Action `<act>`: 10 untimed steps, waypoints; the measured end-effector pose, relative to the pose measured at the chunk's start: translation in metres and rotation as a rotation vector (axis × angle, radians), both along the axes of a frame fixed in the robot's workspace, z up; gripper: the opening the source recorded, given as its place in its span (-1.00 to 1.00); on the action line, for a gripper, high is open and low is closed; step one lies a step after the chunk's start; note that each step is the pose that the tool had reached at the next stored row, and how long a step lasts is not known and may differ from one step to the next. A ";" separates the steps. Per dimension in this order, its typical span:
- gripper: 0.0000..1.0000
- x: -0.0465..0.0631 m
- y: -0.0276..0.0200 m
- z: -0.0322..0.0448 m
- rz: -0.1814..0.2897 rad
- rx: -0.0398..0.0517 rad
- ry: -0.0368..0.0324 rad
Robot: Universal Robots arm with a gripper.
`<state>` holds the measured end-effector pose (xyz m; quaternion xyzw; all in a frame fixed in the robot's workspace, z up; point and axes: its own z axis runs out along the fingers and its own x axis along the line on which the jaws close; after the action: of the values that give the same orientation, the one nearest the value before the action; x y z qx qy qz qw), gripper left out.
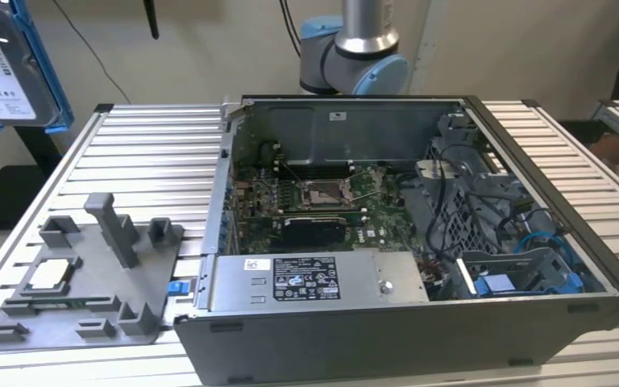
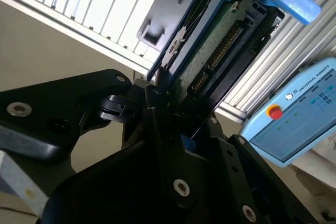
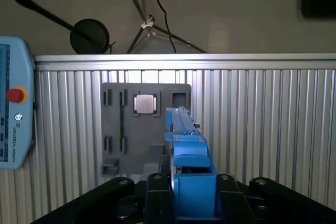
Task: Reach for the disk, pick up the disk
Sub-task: 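Pick up the disk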
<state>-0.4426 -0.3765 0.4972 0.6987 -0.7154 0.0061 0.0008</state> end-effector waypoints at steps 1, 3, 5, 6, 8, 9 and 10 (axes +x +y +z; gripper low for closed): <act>-1.00 0.002 0.0000 0.0000 0.000 0.0000 0.0006; -1.00 0.008 0.0000 0.0000 0.000 0.0000 0.0017; -1.00 0.013 0.0000 0.0000 0.000 0.0000 0.0029; -1.00 0.015 0.0000 0.0000 0.000 0.0000 0.0034; -1.00 0.020 0.0000 0.0000 0.000 0.0000 0.0043; -1.00 0.022 0.0000 0.0000 0.000 0.0000 0.0047; -1.00 0.024 0.0000 0.0000 0.000 0.0000 0.0053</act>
<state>-0.4181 -0.3765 0.4972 0.6987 -0.7154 0.0043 0.0027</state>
